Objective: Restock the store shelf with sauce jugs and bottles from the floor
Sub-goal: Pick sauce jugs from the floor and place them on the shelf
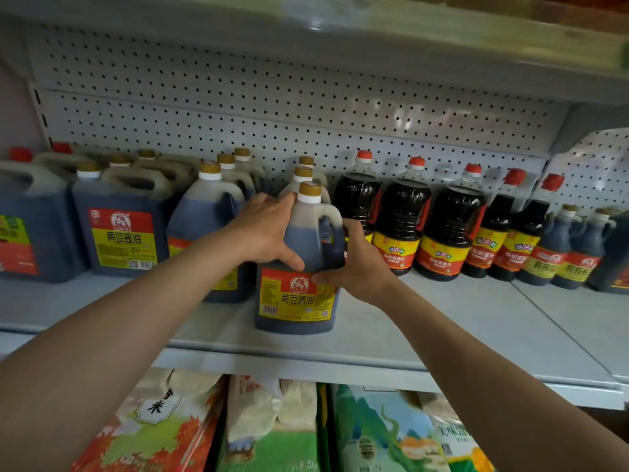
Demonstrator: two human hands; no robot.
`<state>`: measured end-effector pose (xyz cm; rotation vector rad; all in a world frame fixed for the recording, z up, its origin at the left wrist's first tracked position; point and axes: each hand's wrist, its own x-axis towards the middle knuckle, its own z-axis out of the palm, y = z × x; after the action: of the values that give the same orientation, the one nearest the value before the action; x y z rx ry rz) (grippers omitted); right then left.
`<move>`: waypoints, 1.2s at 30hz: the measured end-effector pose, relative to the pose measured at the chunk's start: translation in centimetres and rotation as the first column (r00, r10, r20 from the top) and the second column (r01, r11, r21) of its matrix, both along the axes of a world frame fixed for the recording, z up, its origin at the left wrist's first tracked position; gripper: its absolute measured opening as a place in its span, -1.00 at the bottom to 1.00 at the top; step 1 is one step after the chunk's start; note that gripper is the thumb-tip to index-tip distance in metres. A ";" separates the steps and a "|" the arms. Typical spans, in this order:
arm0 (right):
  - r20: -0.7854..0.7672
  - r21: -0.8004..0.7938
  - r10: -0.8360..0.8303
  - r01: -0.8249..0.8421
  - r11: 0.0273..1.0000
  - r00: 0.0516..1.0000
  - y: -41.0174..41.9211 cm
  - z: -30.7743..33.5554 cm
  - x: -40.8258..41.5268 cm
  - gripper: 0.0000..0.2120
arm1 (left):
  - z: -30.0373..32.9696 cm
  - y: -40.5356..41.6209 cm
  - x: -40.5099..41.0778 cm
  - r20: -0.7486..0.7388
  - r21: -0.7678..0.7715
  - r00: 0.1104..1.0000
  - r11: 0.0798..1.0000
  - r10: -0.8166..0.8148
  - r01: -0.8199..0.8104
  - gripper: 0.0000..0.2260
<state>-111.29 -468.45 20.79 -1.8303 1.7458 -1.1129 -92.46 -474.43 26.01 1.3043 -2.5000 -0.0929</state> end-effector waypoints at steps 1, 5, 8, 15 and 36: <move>-0.012 -0.007 -0.016 0.016 1.000 1.000 -0.3 -0.1 0.0 -0.08 | 0.1 -0.2 0.0 0.006 -0.004 1.000 1.000 0.004 -0.004 -0.04; -0.036 -0.019 -0.049 0.049 0.999 0.998 -1.5 0.1 0.5 -0.11 | 0.5 -1.0 -0.3 0.021 0.005 1.000 1.000 0.021 -0.021 -0.04; -0.034 -0.010 -0.055 0.055 0.998 0.998 -2.3 0.2 0.3 -0.13 | 0.7 -2.1 -0.7 0.012 0.054 1.000 0.998 0.029 -0.029 0.00; -0.060 -0.034 -0.051 0.049 0.998 0.997 -3.8 0.1 -0.4 -0.13 | 0.6 -4.2 -1.1 -0.124 0.266 0.992 0.964 0.022 0.012 0.08; -0.022 0.043 -0.061 0.062 0.997 0.998 -5.3 -0.3 -0.4 -0.15 | -0.1 -5.8 -1.5 -0.122 0.231 0.992 0.973 0.045 -0.016 -0.03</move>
<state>-111.70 -473.70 20.46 -1.7796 1.8348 -1.0743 -93.92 -480.20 25.91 1.3761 -2.4160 -0.4558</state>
